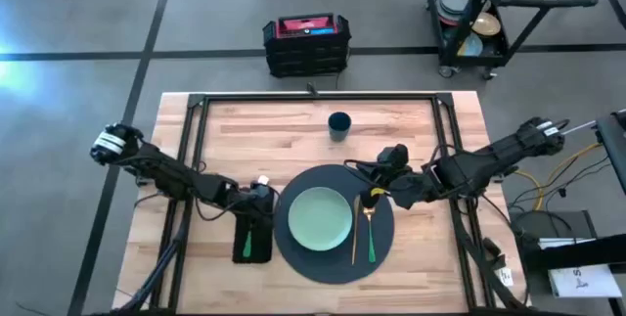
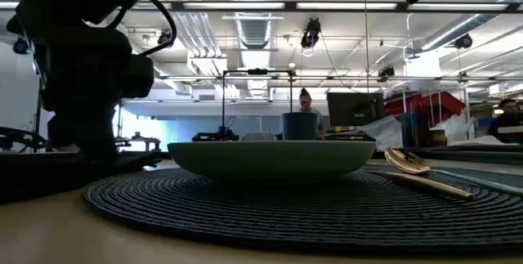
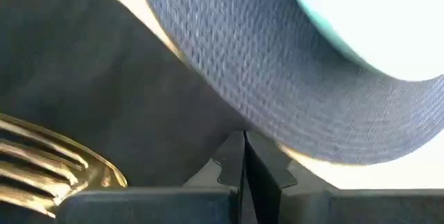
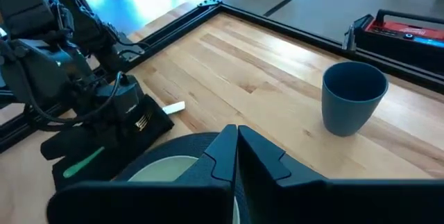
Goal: Set table place
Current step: Move the black napkin to the left of the black placemat
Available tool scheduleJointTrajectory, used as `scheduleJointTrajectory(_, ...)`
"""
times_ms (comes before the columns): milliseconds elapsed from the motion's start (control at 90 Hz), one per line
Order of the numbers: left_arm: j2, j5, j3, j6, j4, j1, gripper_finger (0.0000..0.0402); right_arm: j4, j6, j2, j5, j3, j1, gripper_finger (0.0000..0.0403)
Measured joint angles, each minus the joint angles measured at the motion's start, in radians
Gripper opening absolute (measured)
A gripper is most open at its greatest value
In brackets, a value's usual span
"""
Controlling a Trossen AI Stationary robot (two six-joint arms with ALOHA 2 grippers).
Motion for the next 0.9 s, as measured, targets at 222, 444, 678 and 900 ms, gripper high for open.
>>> scheduleJointTrajectory(222, -0.002, -0.044, 0.000, -0.005, -0.070, 0.011, 0.0000, 0.001, 0.000, 0.000, -0.006, 0.000, 0.000, 0.0000)
scheduleJointTrajectory(444, -0.002, -0.068, 0.000, 0.005, -0.065, 0.019, 0.0000, 0.004, 0.000, 0.000, -0.007, 0.000, 0.001, 0.0000)
scheduleJointTrajectory(678, -0.002, -0.055, 0.000, 0.031, -0.017, 0.019, 0.0000, 0.004, 0.021, 0.000, -0.006, 0.000, 0.001, 0.0000)
scheduleJointTrajectory(900, -0.002, -0.019, 0.000, 0.041, -0.011, 0.019, 0.0000, 0.004, 0.021, 0.000, -0.006, 0.000, 0.001, 0.0000)
